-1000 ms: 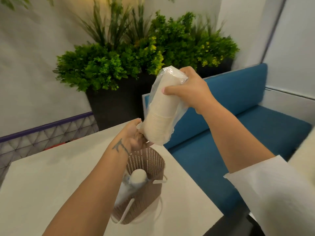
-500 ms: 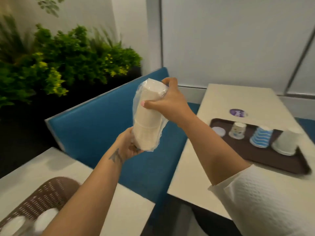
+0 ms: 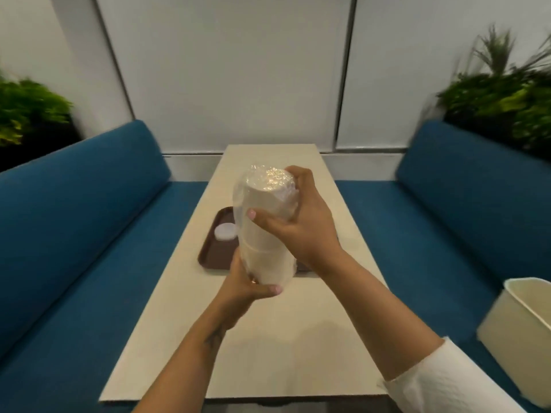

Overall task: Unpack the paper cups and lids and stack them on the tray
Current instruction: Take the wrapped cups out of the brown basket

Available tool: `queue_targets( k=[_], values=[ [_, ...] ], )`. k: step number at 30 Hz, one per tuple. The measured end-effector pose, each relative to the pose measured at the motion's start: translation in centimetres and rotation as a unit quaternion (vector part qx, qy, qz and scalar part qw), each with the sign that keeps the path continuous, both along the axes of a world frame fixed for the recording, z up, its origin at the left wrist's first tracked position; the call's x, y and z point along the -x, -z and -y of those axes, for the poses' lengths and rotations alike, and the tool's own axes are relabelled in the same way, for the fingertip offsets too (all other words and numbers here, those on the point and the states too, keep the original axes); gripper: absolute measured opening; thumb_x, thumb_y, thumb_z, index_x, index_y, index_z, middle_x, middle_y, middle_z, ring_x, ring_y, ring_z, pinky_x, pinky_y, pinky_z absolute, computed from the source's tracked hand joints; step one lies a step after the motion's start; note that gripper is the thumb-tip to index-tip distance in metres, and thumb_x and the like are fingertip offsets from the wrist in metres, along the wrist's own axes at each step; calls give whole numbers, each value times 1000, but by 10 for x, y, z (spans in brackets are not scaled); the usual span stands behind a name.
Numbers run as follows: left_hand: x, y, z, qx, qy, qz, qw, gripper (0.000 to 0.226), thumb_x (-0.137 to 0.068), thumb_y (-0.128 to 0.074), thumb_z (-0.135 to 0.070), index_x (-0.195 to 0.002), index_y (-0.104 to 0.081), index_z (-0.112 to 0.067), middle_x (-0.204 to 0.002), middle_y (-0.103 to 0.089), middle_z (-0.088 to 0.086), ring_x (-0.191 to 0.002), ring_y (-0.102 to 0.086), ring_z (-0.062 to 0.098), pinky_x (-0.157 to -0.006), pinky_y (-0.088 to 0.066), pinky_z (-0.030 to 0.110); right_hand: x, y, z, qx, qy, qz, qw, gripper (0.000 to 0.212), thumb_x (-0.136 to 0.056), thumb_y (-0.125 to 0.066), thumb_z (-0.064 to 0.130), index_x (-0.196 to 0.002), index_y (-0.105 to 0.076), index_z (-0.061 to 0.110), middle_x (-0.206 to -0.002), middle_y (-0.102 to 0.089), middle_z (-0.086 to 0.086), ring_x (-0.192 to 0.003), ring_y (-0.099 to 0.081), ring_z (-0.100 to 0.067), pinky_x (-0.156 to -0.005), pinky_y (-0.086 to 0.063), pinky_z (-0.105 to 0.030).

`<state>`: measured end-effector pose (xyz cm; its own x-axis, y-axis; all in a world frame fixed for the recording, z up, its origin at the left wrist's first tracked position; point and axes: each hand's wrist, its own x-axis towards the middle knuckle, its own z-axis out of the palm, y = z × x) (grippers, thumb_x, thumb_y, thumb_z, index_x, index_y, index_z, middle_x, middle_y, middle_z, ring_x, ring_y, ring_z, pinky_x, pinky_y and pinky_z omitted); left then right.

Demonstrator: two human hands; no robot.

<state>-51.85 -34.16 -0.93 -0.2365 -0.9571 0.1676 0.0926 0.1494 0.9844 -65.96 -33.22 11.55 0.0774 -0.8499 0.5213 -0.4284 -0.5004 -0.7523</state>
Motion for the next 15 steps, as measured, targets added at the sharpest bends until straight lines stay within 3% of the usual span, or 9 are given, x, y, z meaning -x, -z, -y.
queue_targets(
  k=[2, 5, 8, 11, 15],
  values=[
    [36, 16, 14, -1, 4, 6, 1000, 94, -60, -78, 8, -137, -37, -28, -131, -57, 5, -117, -58, 19, -80, -54, 28, 33, 10, 8, -20, 18, -9, 1000, 76, -71, -78, 47, -131, -34, 29, -119, -47, 16, -103, -51, -8, -76, -44, -11],
    [74, 44, 32, -23, 8, 9, 1000, 91, -60, -79, 6, -137, -39, -21, -132, -56, 12, -121, -56, 29, -86, -55, 45, 73, 27, 19, -57, 42, -11, 997, 78, -71, -79, 46, -133, -36, 29, -118, -49, 15, -103, -51, -9, -78, -44, -19],
    [98, 66, 46, -60, 12, 35, 998, 92, -58, -82, 2, -135, -40, -25, -132, -57, 9, -121, -55, 29, -91, -52, 56, 100, 45, 30, -103, 49, -14, 993, 74, -71, -79, 43, -131, -37, 29, -120, -52, 13, -104, -53, -11, -80, -46, -23],
    [109, 84, 55, -88, 2, 65, 994, 95, -50, -88, -14, -131, -42, -31, -128, -60, 3, -118, -58, 24, -90, -53, 55, 117, 60, 41, -141, 49, -12, 989, 69, -72, -80, 38, -127, -39, 30, -118, -54, 11, -103, -55, -12, -74, -48, -20],
    [113, 97, 64, -90, -46, 205, 974, 90, -40, -88, -40, -120, -46, -46, -115, -65, -14, -109, -61, 12, -90, -52, 45, 126, 76, 50, -171, 37, -23, 984, 61, -72, -80, 32, -118, -39, 37, -107, -51, 20, -98, -53, -6, -73, -45, -20]
  ],
)
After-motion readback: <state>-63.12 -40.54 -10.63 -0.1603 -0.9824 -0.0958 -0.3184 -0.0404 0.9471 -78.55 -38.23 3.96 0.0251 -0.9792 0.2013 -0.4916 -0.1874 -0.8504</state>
